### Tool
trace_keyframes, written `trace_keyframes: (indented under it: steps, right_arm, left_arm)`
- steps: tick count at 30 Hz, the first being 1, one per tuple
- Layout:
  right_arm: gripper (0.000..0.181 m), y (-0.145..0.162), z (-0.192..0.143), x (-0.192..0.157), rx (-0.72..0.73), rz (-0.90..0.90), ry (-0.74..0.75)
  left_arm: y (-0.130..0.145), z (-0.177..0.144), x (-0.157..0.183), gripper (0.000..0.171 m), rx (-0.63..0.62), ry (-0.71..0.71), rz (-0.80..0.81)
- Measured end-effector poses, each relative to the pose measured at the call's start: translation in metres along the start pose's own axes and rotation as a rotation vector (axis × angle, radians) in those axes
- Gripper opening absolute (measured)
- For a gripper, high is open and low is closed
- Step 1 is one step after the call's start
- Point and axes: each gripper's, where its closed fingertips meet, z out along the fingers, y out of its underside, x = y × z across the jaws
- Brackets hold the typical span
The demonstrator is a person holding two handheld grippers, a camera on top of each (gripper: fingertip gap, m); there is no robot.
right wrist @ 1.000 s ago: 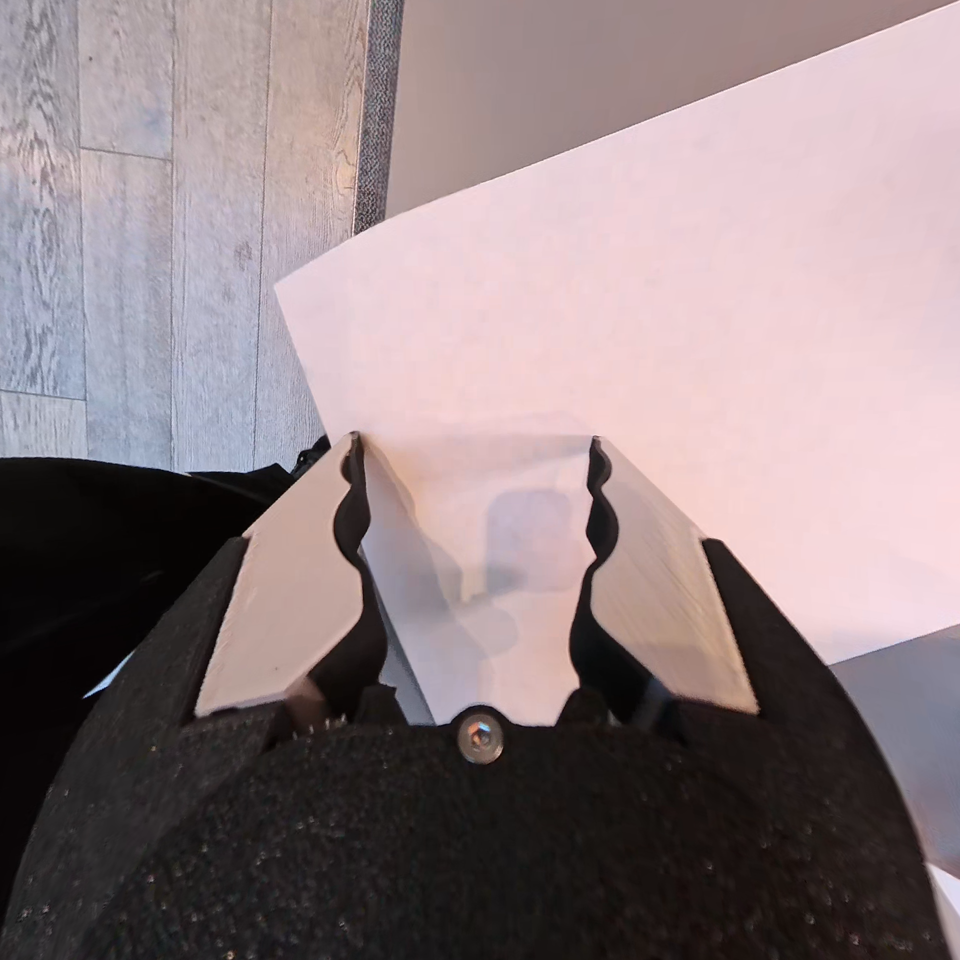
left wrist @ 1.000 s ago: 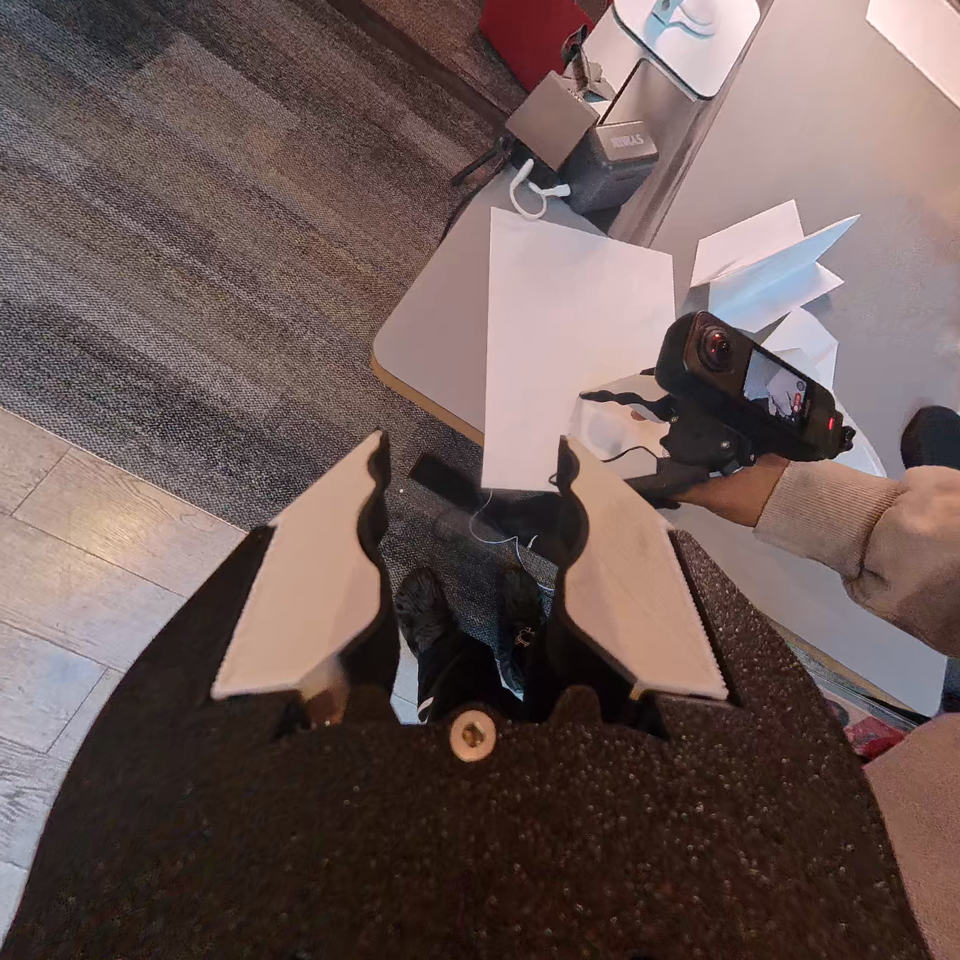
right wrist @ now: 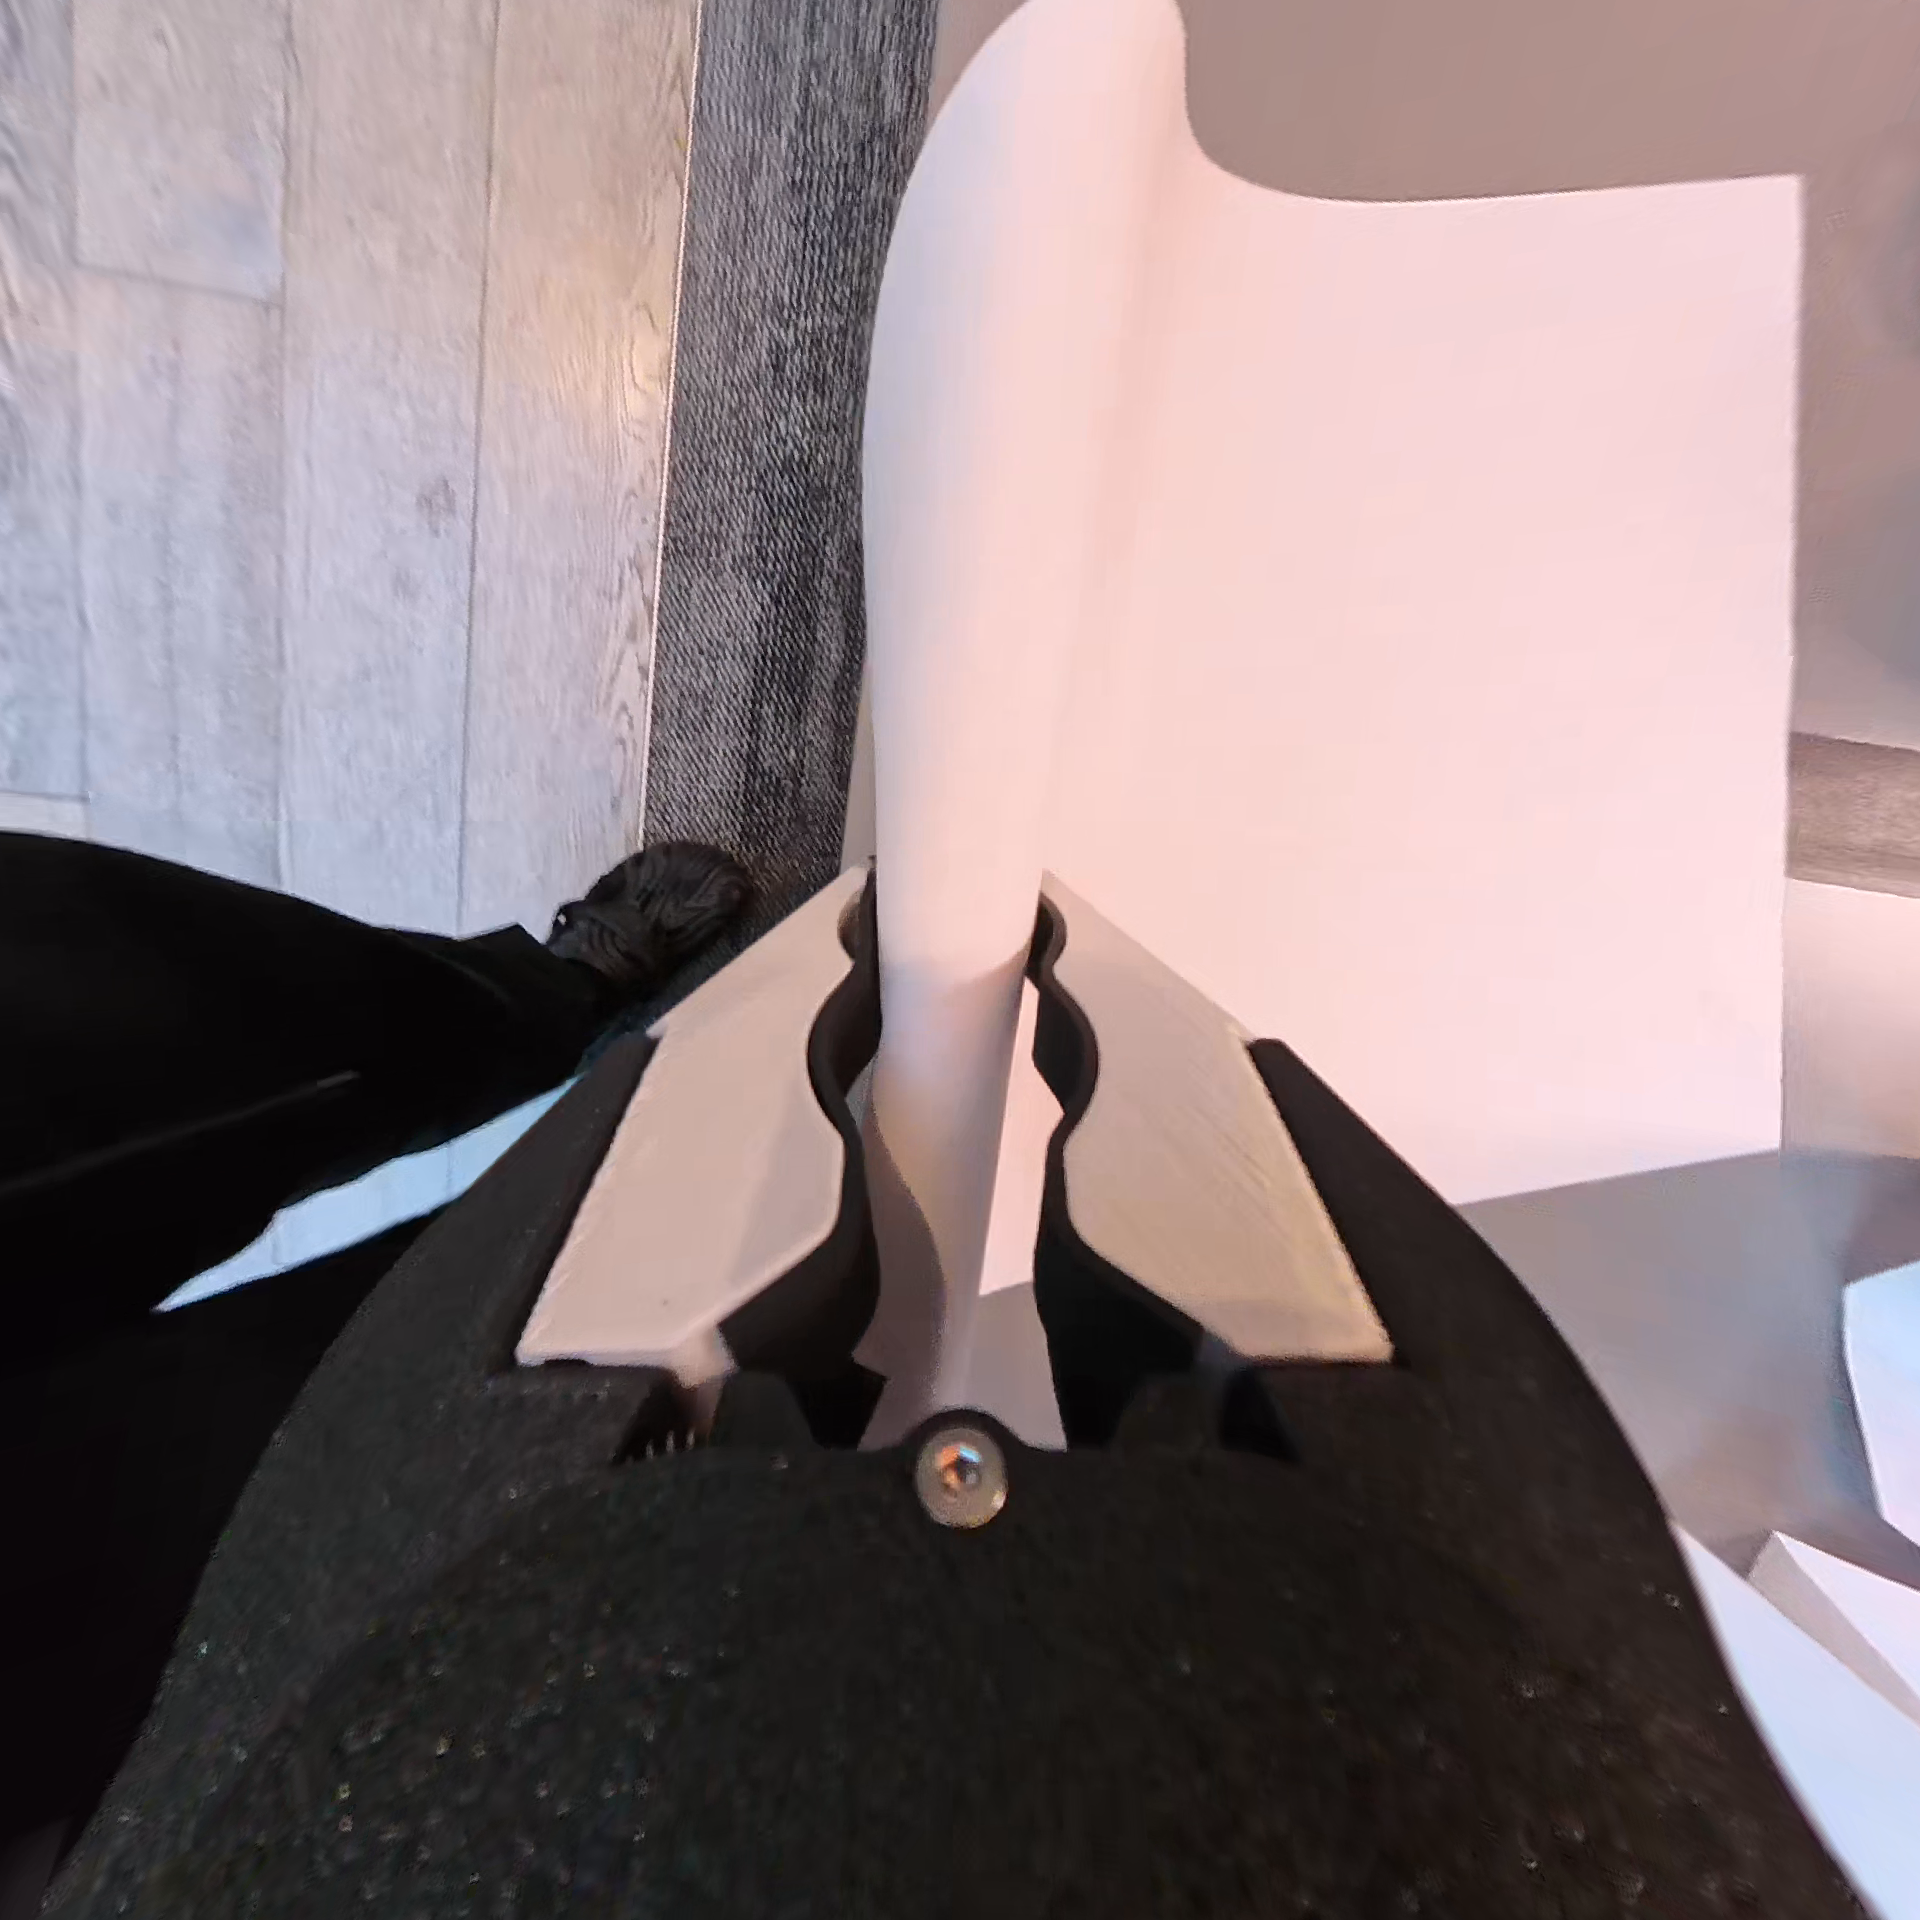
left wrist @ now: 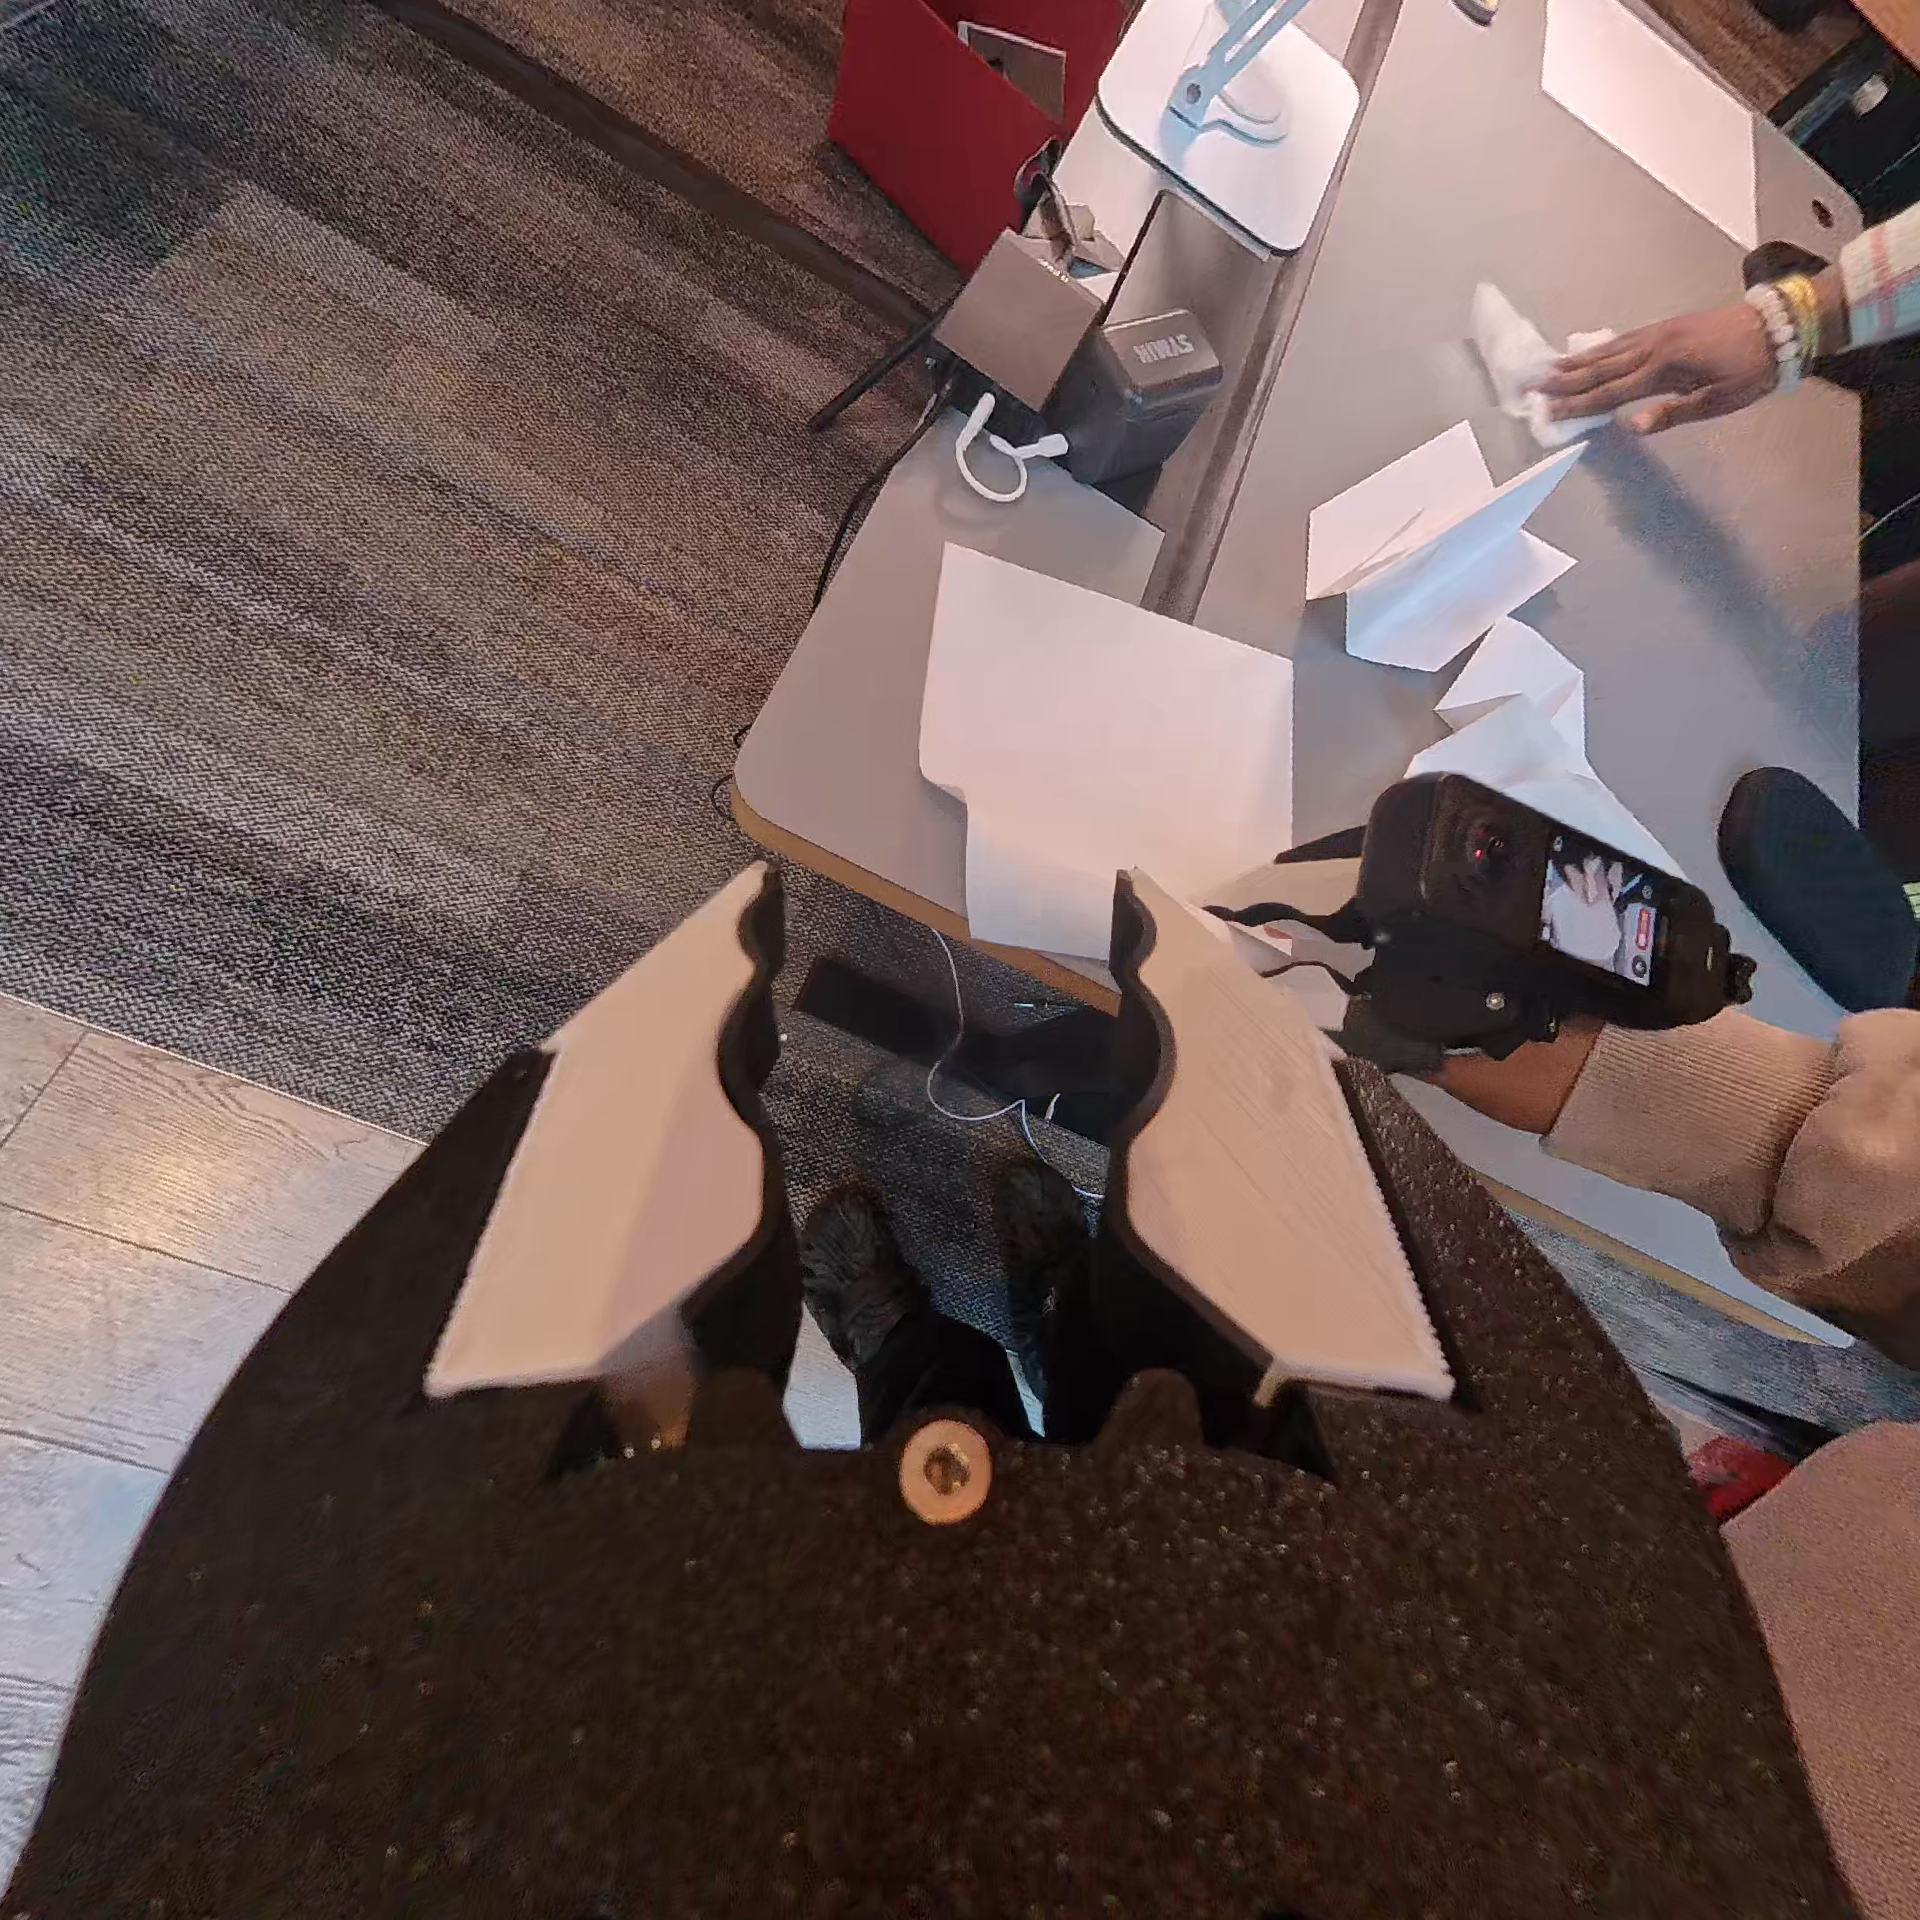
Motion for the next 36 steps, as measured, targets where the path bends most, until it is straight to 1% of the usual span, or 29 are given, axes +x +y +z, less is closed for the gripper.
trace_keyframes:
  steps: [3, 6, 8, 10, 15, 17, 20, 22, 24, 27, 31, 33, 36]
  right_arm:
    - [0.017, -0.012, -0.013, 0.014, 0.062, 0.085, -0.003]
    - [0.018, -0.028, -0.029, 0.025, 0.134, 0.177, -0.048]
    - [0.018, -0.038, -0.041, 0.034, 0.180, 0.226, -0.050]
    - [0.018, -0.052, -0.057, 0.040, 0.245, 0.273, -0.063]
    - [0.018, -0.089, -0.102, 0.045, 0.429, 0.321, -0.093]
    - [0.017, -0.108, -0.125, 0.042, 0.516, 0.320, -0.117]
    - [0.018, -0.137, -0.161, 0.033, 0.633, 0.307, -0.148]
    - [0.018, -0.153, -0.179, 0.026, 0.679, 0.266, -0.150]
    - [0.017, -0.164, -0.188, 0.021, 0.699, 0.230, -0.146]
    - [0.018, -0.180, -0.198, 0.015, 0.736, 0.199, -0.164]
    - [0.029, -0.199, -0.206, 0.005, 0.768, 0.132, -0.220]
    - [0.037, -0.207, -0.212, -0.003, 0.788, 0.094, -0.262]
    - [0.056, -0.216, -0.222, -0.018, 0.812, 0.049, -0.353]
  left_arm:
    - [0.000, 0.003, 0.009, 0.062, -0.003, 0.035, -0.001]
    - [0.004, 0.009, 0.030, 0.062, -0.033, 0.151, -0.019]
    - [0.004, 0.012, 0.047, 0.062, -0.034, 0.228, -0.027]
    - [0.004, 0.017, 0.060, 0.063, -0.035, 0.278, -0.042]
    - [-0.006, 0.035, 0.085, 0.066, -0.016, 0.396, -0.202]
    - [-0.020, 0.038, 0.093, 0.067, 0.021, 0.468, -0.301]
    - [-0.051, 0.033, 0.105, 0.066, 0.116, 0.572, -0.406]
    - [-0.074, 0.022, 0.115, 0.058, 0.183, 0.650, -0.433]
    - [-0.097, 0.006, 0.122, 0.042, 0.265, 0.715, -0.447]
    - [-0.119, -0.014, 0.127, 0.025, 0.340, 0.717, -0.399]
    - [-0.133, -0.037, 0.120, 0.006, 0.400, 0.641, -0.316]
    - [-0.136, -0.050, 0.111, 0.000, 0.416, 0.595, -0.283]
    - [-0.139, -0.072, 0.105, 0.000, 0.421, 0.565, -0.199]
